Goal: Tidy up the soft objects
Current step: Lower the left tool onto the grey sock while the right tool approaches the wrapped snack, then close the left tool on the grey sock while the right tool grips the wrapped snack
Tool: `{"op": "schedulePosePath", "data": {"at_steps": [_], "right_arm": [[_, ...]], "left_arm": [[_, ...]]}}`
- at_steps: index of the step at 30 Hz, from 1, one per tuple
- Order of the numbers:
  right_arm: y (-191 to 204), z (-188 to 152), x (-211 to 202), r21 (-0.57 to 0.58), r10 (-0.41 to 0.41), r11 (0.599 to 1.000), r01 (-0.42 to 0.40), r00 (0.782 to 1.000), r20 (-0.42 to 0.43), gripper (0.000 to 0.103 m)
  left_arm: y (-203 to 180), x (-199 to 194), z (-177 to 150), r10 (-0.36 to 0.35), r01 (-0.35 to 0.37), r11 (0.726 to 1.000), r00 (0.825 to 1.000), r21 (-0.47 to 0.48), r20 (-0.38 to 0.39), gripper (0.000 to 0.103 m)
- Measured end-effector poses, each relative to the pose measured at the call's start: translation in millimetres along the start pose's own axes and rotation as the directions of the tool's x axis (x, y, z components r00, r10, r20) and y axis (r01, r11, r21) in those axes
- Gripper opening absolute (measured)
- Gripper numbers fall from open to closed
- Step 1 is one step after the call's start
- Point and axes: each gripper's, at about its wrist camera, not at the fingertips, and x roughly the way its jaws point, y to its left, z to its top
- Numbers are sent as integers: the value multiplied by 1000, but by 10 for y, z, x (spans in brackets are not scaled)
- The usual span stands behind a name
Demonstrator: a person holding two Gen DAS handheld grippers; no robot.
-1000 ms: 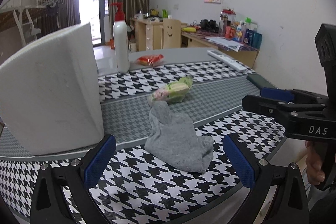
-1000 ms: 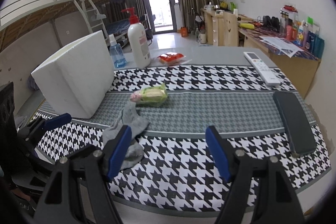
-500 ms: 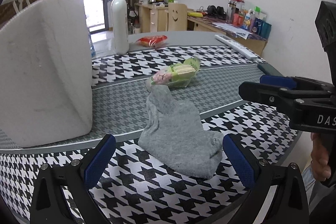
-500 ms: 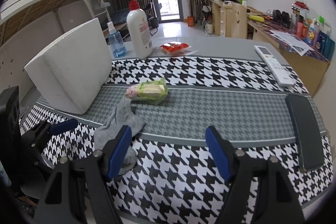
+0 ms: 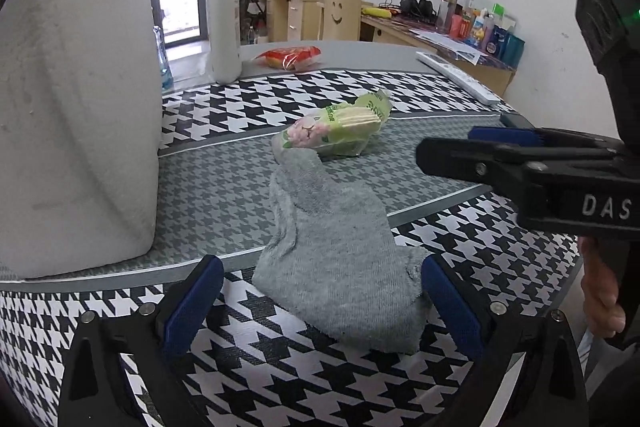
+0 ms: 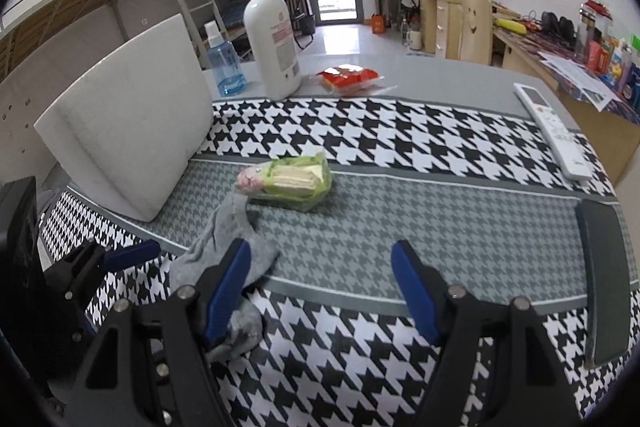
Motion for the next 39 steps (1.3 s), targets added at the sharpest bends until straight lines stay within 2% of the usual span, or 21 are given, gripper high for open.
{"op": "schedulePosePath", "data": {"at_steps": [8, 11, 14, 16, 18, 21, 25, 32, 36, 39], "right_arm": [[23, 154, 144, -11, 25, 1000, -25, 999, -26, 76], [26, 188, 202, -8, 32, 999, -33, 999, -37, 76], [42, 222, 261, -12, 27, 1000, -28, 998, -54, 76], [59, 250, 298, -14, 28, 999, -29, 998, -64, 76], [85, 285, 326, -23, 35, 999, -37, 997, -68, 76], [107, 334, 370, -33, 36, 999, -39, 997, -75, 76], [124, 385, 438, -59, 48, 997, -54, 995, -88, 76], [128, 437, 546, -128, 45, 990, -59, 993, -111, 76], [144, 453, 580, -181, 11, 983, -34, 992, -128, 76], [266, 446, 582, -276, -36, 961, 2, 992, -120, 76]], "left_arm": [[-26, 49, 19, -33, 33, 999, 999, -6, -21, 85], [-30, 41, 19, -36, 37, 999, 999, 0, -19, 75], [-8, 28, 28, -40, 40, 999, 999, -4, -16, 59], [28, 27, 42, -47, 47, 999, 999, -16, -17, 40], [75, 34, 51, -41, 41, 999, 999, -30, -20, 33], [124, 20, 59, -60, 59, 998, 998, -38, -28, 16], [171, -38, 57, -56, 56, 998, 998, -37, -19, 11], [266, -113, 25, -61, 60, 997, 998, -45, -24, 11], [288, -124, 20, -66, 65, 997, 997, -47, -27, 11], [293, -131, 15, -68, 67, 996, 997, -52, -27, 11]]}}
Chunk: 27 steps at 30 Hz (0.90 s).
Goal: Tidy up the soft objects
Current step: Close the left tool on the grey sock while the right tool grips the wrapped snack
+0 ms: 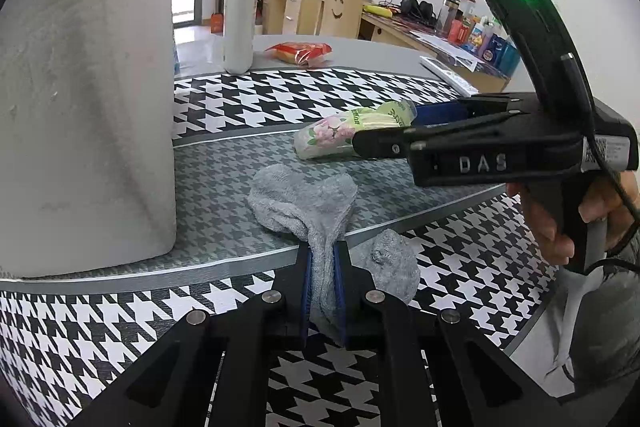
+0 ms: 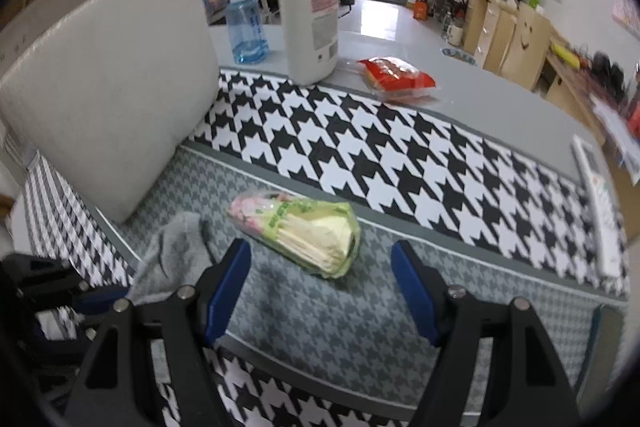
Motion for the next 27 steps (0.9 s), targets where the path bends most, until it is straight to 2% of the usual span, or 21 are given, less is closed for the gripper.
{"op": "schedulePosePath", "data": {"at_steps": [2, 7, 15, 17, 19, 22, 27], "right_arm": [[78, 22, 0, -56, -34, 998, 35, 999, 13, 76], [204, 42, 67, -151, -41, 987, 45, 999, 29, 76], [228, 31, 326, -181, -66, 981, 63, 998, -15, 76], [203, 29, 338, -166, -49, 985, 46, 999, -15, 76], [183, 30, 341, -152, -25, 988, 21, 999, -22, 66], [179, 30, 325, -145, -12, 989, 6, 999, -34, 57], [147, -6, 268, -119, -3, 993, -1, 999, -33, 49]], "left_arm": [[11, 5, -6, 0, 0, 1000, 1000, -2, -7, 11], [34, -15, -18, -2, 2, 1000, 1000, -6, -10, 11], [85, -67, -44, -8, 8, 1000, 1000, -19, -17, 11], [82, -64, -45, -9, 9, 1000, 1000, -19, -21, 11], [86, -58, -42, -13, 13, 1000, 1000, -22, -22, 11], [95, -49, -37, -18, 18, 999, 1000, -27, -24, 11], [100, -8, -7, -22, 22, 999, 1000, -27, -22, 11]]}}
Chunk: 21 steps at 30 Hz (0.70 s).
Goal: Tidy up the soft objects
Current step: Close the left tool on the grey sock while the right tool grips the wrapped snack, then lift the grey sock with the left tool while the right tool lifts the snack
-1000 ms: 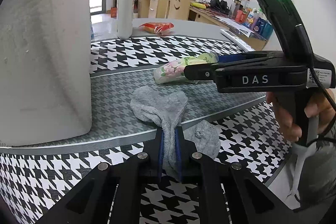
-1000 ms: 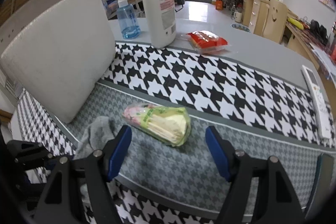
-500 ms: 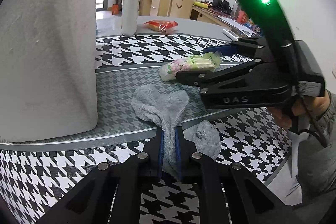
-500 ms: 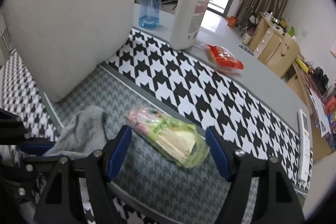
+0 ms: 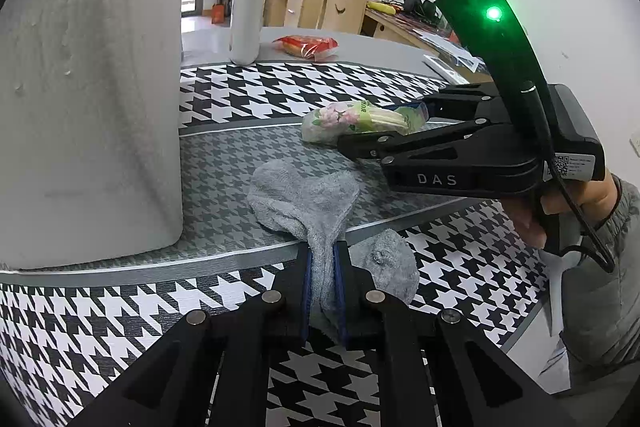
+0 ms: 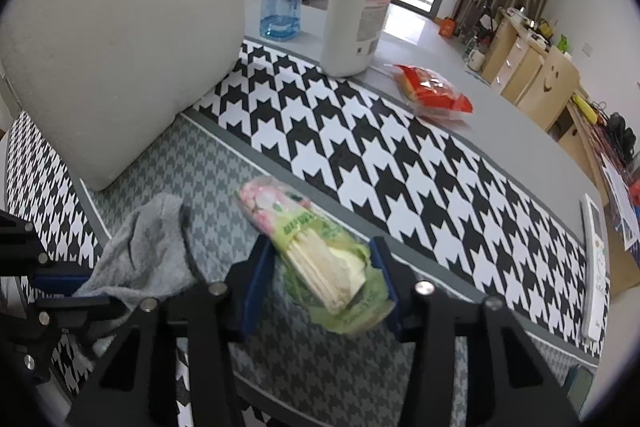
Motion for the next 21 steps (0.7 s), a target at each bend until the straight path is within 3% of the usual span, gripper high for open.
{"op": "schedulePosePath", "data": {"at_steps": [6, 21], "right_arm": [[-145, -60, -131, 97, -13, 995, 10, 999, 30, 40], [-170, -304, -646, 217, -55, 976, 35, 994, 89, 39]], "left_arm": [[-32, -46, 3, -7, 7, 1000, 1000, 10, 21, 11], [-248, -217, 58, -15, 11, 999, 997, 53, 78, 11]]}}
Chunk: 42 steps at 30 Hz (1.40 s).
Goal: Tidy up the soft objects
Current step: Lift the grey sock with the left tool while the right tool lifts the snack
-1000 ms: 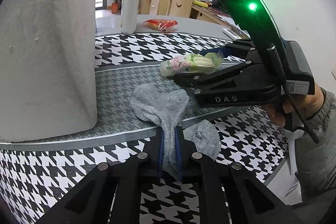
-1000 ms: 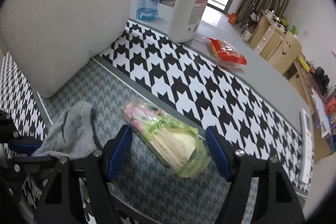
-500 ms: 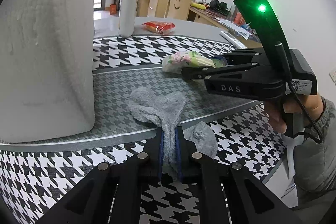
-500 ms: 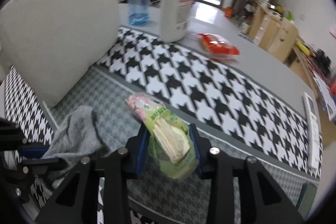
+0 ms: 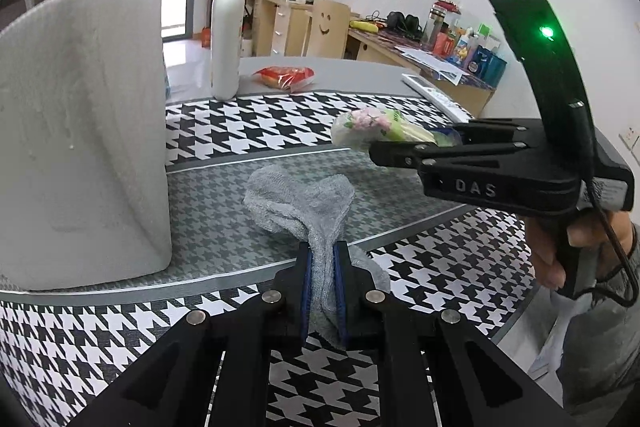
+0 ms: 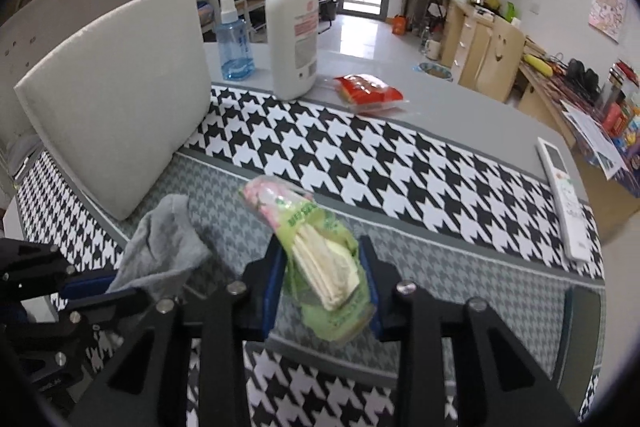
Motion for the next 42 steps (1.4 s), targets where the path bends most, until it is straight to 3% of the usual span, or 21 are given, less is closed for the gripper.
{"op": "schedulePosePath", "data": {"at_steps": [13, 22, 42], "right_arm": [[-46, -192, -342, 105, 2, 994, -8, 998, 60, 39], [-80, -268, -714, 200, -5, 980, -26, 988, 155, 39], [102, -29, -1214, 256, -70, 966, -20, 939, 338, 40]], "left_arm": [[-154, -225, 23, 2, -4, 999, 999, 44, 37, 10], [-232, -513, 117, -3, -9, 994, 993, 107, 115, 10], [-125, -1291, 600, 40, -102, 981, 939, 165, 340, 11]]}}
